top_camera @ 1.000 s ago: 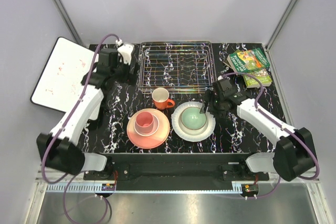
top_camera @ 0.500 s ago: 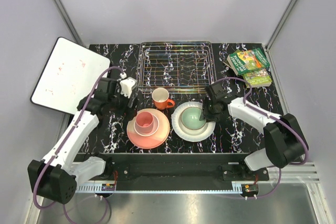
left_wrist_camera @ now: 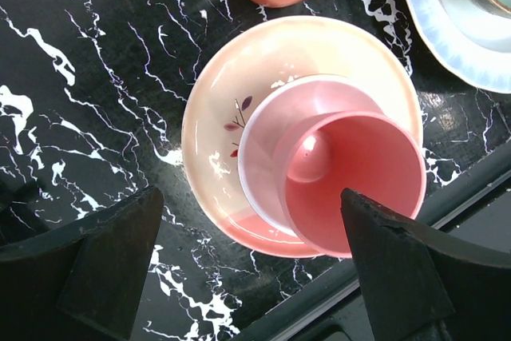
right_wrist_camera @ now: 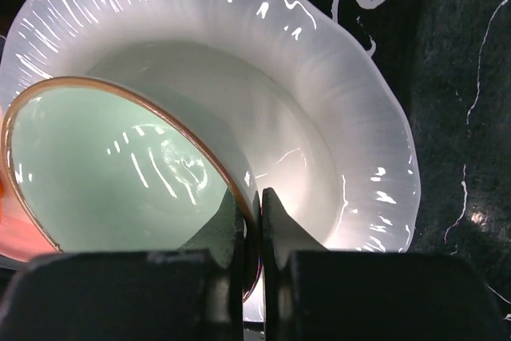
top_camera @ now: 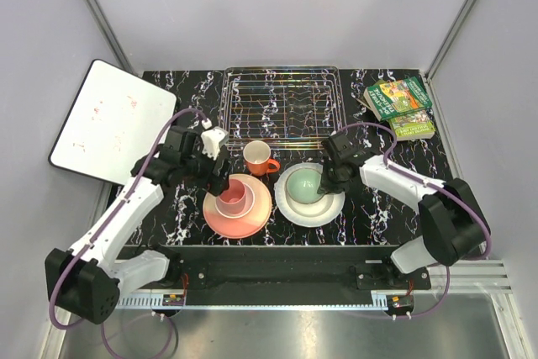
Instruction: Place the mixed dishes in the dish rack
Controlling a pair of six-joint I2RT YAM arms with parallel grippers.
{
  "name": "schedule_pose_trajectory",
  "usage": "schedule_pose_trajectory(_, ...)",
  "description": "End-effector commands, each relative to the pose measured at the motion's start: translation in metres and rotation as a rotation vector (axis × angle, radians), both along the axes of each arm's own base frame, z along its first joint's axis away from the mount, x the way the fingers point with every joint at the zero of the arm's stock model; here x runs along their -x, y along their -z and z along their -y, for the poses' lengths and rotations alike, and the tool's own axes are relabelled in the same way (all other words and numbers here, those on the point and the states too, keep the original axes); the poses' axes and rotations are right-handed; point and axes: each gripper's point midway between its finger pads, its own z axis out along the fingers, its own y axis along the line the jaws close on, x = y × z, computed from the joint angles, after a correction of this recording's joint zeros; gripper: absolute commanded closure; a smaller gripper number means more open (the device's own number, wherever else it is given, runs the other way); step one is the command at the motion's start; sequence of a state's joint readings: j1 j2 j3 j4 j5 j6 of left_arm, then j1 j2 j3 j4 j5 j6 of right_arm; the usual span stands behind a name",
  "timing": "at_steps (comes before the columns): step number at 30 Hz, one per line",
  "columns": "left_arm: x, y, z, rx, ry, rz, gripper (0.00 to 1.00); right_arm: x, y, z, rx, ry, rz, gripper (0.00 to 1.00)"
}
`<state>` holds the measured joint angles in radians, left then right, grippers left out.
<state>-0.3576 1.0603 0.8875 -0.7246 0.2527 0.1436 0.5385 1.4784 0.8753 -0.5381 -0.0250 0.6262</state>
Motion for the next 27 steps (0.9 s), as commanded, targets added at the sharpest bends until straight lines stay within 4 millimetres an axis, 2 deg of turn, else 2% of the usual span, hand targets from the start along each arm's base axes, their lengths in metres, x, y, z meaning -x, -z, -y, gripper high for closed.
schedule_pose_trajectory(1, -0.01, 0.006, 0.008, 0.007, -0.011, -0.008, 0.07, -0.016, -0.005, -0.002, 0.042, 0.007, 0.054, 1.0)
schedule_pose_trajectory(5, -0.01, 0.015, 0.013, -0.026, 0.004, -0.041, 0.13, -0.019, -0.016, -0.001, 0.059, 0.002, 0.083, 1.0)
schedule_pose_trajectory(6, -0.01, 0.016, 0.014, -0.031, 0.007, -0.047, 0.16, -0.021, -0.024, -0.001, 0.064, 0.001, 0.096, 1.0)
schedule_pose_trajectory(7, -0.01, 0.02, 0.016, -0.038, 0.014, -0.062, 0.25, -0.024, -0.031, 0.002, 0.08, 0.007, 0.116, 1.0)
schedule_pose_trajectory(8, -0.009, 0.021, 0.017, -0.041, 0.016, -0.067, 0.29, -0.026, -0.037, 0.005, 0.094, 0.003, 0.135, 1.0)
schedule_pose_trajectory(9, -0.01, 0.023, 0.017, -0.048, 0.02, -0.073, 0.34, -0.03, -0.056, 0.005, 0.089, 0.008, 0.173, 1.0)
schedule_pose_trajectory(10, -0.009, 0.024, 0.019, -0.051, 0.027, -0.076, 0.37, -0.035, -0.066, 0.009, 0.105, 0.017, 0.203, 1.0)
schedule_pose_trajectory(11, -0.009, 0.024, 0.018, -0.057, 0.025, -0.072, 0.48, -0.035, -0.076, 0.012, 0.12, 0.009, 0.221, 1.0)
schedule_pose_trajectory(12, -0.01, 0.024, 0.019, -0.06, 0.027, -0.073, 0.54, -0.044, -0.1, 0.011, 0.105, 0.018, 0.279, 1.0)
schedule_pose_trajectory(14, -0.01, 0.025, 0.019, -0.06, 0.028, -0.076, 0.69, -0.053, -0.124, 0.017, 0.135, 0.029, 0.337, 1.0)
schedule_pose_trajectory(15, -0.01, 0.026, 0.019, -0.062, 0.029, -0.078, 0.72, -0.059, -0.145, 0.017, 0.134, 0.036, 0.373, 1.0)
schedule_pose_trajectory(17, -0.01, 0.025, 0.018, -0.065, 0.03, -0.074, 0.79, -0.068, -0.166, 0.025, 0.18, 0.053, 0.423, 1.0)
schedule_pose_trajectory(18, -0.01, 0.024, 0.018, -0.066, 0.03, -0.07, 0.87, -0.074, -0.185, 0.025, 0.184, 0.057, 0.458, 1.0)
schedule_pose_trajectory(21, -0.011, 0.019, 0.019, -0.059, 0.034, -0.052, 1.0, -0.094, -0.216, 0.039, 0.286, 0.09, 0.541, 1.0)
schedule_pose_trajectory(22, -0.011, 0.016, 0.019, -0.055, 0.035, -0.046, 1.0, -0.101, -0.225, 0.053, 0.362, 0.132, 0.572, 1.0)
schedule_pose_trajectory(24, -0.015, 0.004, 0.02, -0.043, 0.033, -0.016, 1.0, -0.115, -0.236, 0.068, 0.482, 0.165, 0.606, 1.0)
schedule_pose_trajectory(25, -0.016, -0.001, 0.021, -0.037, 0.033, -0.002, 1.0, -0.121, -0.246, 0.087, 0.604, 0.234, 0.641, 1.0)
schedule_pose_trajectory(26, -0.021, -0.013, 0.024, -0.021, 0.034, 0.028, 1.0, -0.127, -0.252, 0.095, 0.681, 0.253, 0.651, 1.0)
schedule_pose_trajectory(27, -0.023, -0.022, 0.025, -0.01, 0.036, 0.047, 1.0, -0.14, -0.254, 0.097, 0.751, 0.28, 0.656, 1.0)
